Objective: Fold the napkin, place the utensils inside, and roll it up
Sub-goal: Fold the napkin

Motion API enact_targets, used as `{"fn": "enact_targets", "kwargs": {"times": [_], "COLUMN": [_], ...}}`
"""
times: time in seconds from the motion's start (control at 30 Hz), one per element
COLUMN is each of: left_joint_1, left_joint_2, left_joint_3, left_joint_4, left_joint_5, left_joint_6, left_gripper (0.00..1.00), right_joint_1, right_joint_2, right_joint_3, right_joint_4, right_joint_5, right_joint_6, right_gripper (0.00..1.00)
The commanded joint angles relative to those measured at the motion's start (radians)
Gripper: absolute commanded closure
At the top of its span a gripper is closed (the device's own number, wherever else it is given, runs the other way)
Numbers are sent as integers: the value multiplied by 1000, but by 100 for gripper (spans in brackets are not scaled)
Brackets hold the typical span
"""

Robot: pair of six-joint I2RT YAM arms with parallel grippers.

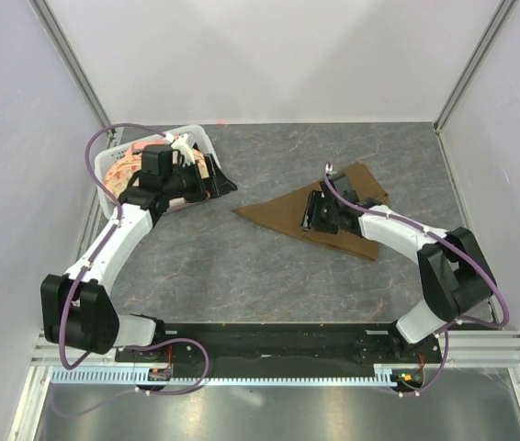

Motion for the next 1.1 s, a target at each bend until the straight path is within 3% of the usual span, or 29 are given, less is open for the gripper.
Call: {"fn": "enact_targets", "kwargs": {"times": [0.0, 0.13, 0.23, 0.33, 0.37, 0.5, 0.57, 1.07], "left_joint_1": [-4, -10, -58, -161, -217, -305, -351, -363], "left_joint_2": [33, 5, -33, -59, -64, -60, -38, 314], "left_joint_3": [-52, -205, -305, -380, -400, -510, -512, -472], "left_joint_4": [86, 227, 328, 393, 408, 504, 527, 833], "left_joint_5": [-83, -140, -281, -482, -613, -807, -911, -903], "left_joint_6": [-110, -309, -426, -529, -561, -764, -779, -867], "left_gripper": [4, 8, 10, 13, 15, 23, 25, 37], "right_joint_1": [4, 4, -12, -53, -91, -170, -202, -265], "right_joint_2": [-83, -126, -150, -175, -183, -224, -252, -332], "right_joint_3": [74, 91, 92, 86, 83, 69, 63, -10], "right_joint_4": [-5, -7, -8, -15, -15, -15, -13, -15], "right_joint_5": [-8, -29, -64, -113, -135, -242, -270, -382], "right_joint_6": [-24, -39, -56, -67, -67, -79, -88, -102], "right_gripper": [42, 41, 41, 40, 40, 40, 40, 39]}}
